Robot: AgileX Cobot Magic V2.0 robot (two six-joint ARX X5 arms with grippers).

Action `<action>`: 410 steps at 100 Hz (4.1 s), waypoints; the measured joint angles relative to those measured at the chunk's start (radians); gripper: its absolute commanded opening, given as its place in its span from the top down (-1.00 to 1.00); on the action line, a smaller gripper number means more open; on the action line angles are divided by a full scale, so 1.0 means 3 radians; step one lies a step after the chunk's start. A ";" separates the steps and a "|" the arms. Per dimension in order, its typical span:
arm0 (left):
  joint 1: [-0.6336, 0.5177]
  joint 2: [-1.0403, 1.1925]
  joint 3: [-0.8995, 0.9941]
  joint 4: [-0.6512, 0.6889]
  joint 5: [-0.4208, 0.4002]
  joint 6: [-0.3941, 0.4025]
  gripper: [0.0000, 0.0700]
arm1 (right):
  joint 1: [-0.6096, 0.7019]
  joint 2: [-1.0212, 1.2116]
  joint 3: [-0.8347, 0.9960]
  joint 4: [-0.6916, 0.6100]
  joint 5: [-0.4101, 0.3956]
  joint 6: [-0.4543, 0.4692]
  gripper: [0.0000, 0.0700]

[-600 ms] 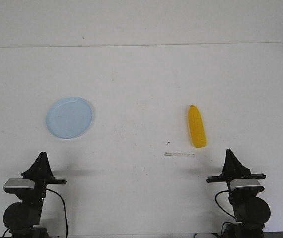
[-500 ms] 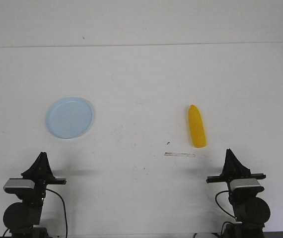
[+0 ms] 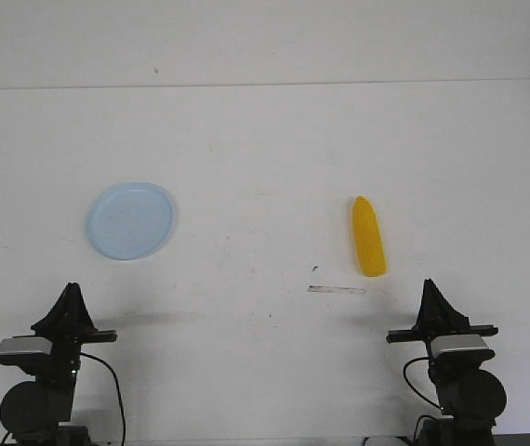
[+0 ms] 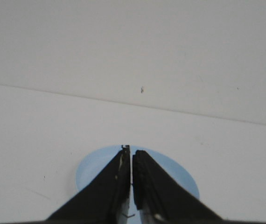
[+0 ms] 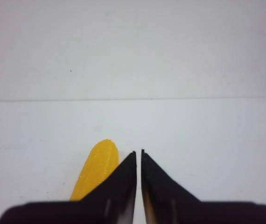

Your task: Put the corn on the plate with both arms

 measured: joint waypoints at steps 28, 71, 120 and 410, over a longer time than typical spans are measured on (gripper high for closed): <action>0.0000 0.0443 0.0772 -0.0282 -0.0022 -0.0023 1.00 | 0.0000 0.0000 0.0000 0.0000 0.0000 0.0000 0.96; 0.0000 0.1991 0.1687 -0.0310 -0.0020 0.0106 1.00 | 0.0000 0.0000 0.0000 -0.0001 0.0000 0.0000 0.96; 0.0191 0.3833 0.2817 -0.1343 0.0058 -0.0032 1.00 | 0.0000 0.0000 0.0000 0.0000 0.0000 0.0000 0.96; -0.1136 0.5629 0.3323 -0.1516 0.1447 -0.1258 0.53 | 0.0000 0.0000 0.0000 0.0000 0.0000 0.0000 0.96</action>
